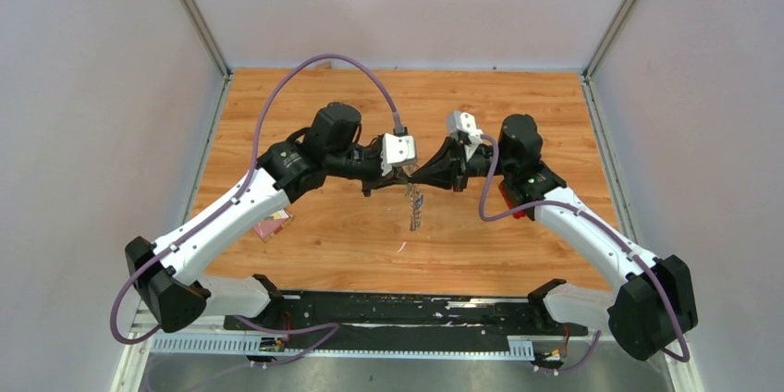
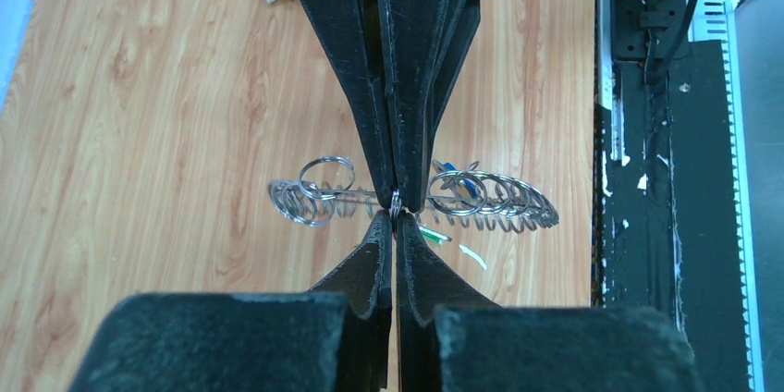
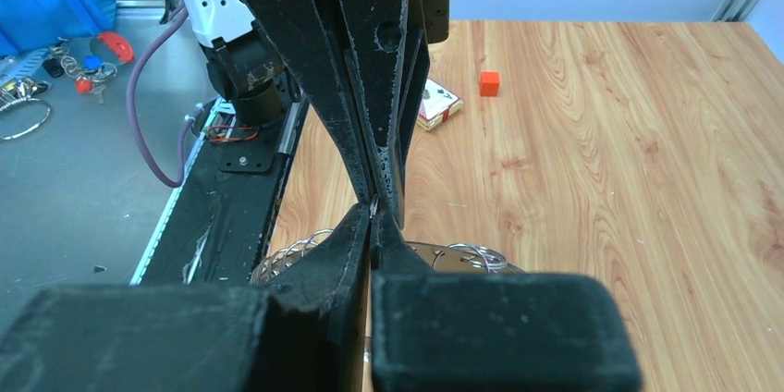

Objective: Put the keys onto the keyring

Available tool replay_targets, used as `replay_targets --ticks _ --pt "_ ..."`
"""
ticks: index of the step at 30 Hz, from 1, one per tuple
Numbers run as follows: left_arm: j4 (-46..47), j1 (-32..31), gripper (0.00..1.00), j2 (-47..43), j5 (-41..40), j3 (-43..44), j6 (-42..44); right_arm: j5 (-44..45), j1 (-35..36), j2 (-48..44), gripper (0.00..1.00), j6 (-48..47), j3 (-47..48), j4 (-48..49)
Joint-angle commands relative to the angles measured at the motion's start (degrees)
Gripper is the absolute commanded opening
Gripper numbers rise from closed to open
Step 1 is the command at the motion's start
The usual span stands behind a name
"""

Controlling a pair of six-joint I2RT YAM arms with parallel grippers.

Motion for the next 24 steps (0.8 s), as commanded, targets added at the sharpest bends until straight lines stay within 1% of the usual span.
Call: replay_targets --ticks 1,3,4,8,11,16,22,24 --pt "-2.4 -0.3 0.00 -0.3 -1.1 3.7 0.3 3.4 -0.3 -1.7 0.02 -3.6 1.7 -0.7" --pt "-5.8 -0.3 0.00 0.2 -4.0 5.9 1.5 4.8 -0.3 -1.8 0.08 -5.3 2.2 -2.8" --pt "-9.0 -0.4 0.00 0.8 -5.3 8.0 2.5 5.4 -0.3 -2.0 0.13 -5.9 2.3 -3.5" --pt "-25.5 -1.6 0.00 6.4 -13.4 17.8 4.6 7.0 -0.3 -2.3 0.32 -7.7 2.8 -5.5" --pt "-33.4 -3.6 0.00 10.5 -18.1 23.4 4.0 7.1 -0.3 -2.1 0.40 -7.6 2.9 -5.7" --pt "-40.7 -5.4 0.00 14.7 -23.2 30.6 1.9 6.1 -0.3 -2.0 0.45 -7.0 2.7 -5.2" --pt "-49.2 -6.0 0.00 20.9 -28.0 39.7 2.5 6.4 -0.3 -2.2 0.45 -6.9 2.1 -4.7" --pt "-51.5 -6.0 0.00 22.3 -29.9 41.5 2.9 6.4 -0.4 -2.2 0.45 -6.9 1.9 -4.4"
